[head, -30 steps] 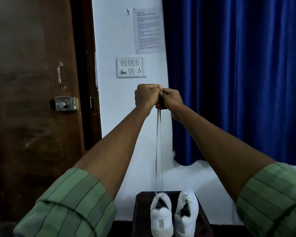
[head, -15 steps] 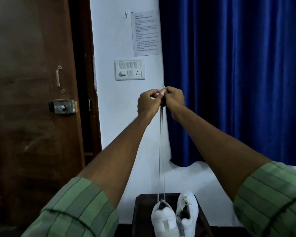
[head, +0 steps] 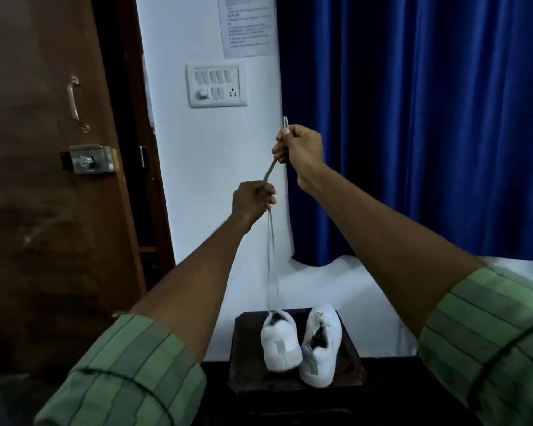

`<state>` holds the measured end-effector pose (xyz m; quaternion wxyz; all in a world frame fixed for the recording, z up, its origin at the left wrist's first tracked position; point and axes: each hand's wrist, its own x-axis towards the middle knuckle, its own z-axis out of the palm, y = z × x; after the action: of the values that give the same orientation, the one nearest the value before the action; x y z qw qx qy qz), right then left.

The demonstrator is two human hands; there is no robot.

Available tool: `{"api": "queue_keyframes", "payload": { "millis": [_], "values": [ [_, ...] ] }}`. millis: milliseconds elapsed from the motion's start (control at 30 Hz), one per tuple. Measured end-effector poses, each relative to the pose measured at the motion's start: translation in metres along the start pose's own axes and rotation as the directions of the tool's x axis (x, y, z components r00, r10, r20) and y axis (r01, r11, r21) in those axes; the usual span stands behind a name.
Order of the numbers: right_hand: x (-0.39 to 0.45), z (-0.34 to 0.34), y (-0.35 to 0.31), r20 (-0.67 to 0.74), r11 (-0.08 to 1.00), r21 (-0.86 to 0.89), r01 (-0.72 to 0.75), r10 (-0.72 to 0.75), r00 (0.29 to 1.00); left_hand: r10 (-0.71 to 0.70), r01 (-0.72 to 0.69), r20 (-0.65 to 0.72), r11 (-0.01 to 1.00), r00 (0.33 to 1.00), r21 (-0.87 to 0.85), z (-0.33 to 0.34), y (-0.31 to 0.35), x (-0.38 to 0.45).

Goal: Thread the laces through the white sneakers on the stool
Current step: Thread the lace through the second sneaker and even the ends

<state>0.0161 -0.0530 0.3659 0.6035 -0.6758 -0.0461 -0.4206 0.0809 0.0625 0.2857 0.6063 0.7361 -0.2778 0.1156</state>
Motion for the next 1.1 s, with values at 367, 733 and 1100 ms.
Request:
{"api": "queue_keyframes", "payload": {
  "millis": [367,733,1100],
  "values": [
    [-0.091,-0.018,0.132,0.211,0.783,0.240,-0.574,0.535,0.818,0.294,-0.279,0.012,0.894,0.956,0.350,0.012,-0.044,-0.001],
    [-0.104,0.018,0.168,0.136,0.782,0.193,-0.592,0.576,0.806,-0.044,0.048,-0.116,0.998,0.992,0.033,0.014,-0.084,-0.020],
    [-0.091,0.026,0.163,0.089,0.750,0.425,-0.507,0.523,0.848,-0.158,0.097,0.247,0.965,0.956,0.242,0.033,-0.156,-0.069]
  ]
}}
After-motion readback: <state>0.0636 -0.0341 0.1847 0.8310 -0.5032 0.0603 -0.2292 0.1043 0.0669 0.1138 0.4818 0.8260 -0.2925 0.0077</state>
